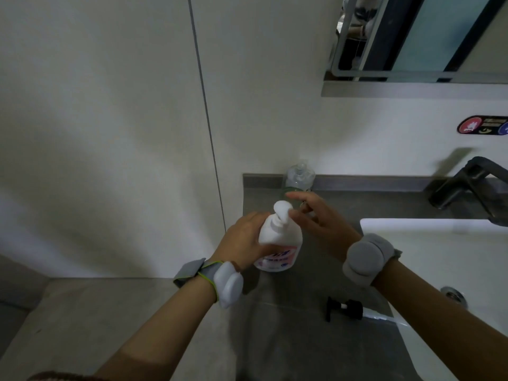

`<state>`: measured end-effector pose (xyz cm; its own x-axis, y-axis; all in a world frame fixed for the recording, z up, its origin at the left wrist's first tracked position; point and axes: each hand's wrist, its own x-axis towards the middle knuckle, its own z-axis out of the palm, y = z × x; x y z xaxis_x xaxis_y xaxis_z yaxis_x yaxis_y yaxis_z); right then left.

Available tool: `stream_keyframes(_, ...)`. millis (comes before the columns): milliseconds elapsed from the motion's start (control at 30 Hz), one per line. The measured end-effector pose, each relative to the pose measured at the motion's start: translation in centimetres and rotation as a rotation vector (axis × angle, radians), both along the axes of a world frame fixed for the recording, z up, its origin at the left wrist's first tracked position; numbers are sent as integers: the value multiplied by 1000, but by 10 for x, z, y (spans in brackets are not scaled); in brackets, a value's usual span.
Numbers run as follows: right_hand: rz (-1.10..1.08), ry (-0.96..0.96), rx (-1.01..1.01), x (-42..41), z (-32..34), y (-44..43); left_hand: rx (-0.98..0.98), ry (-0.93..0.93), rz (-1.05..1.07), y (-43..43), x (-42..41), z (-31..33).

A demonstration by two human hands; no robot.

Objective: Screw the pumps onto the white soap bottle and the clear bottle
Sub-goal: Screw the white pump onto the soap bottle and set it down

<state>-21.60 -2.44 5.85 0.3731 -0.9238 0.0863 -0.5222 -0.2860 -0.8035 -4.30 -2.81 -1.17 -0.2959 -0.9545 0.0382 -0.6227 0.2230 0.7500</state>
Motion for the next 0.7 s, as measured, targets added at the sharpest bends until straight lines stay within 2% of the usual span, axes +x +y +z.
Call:
stream_keyframes(167, -90, 35, 28, -12, -4, -4, -11, -25, -14, -14, 3, -4)
stream_keyframes(700, -128, 35, 101, -23, -27, -36, 1, -32, -24, -93, 21, 8)
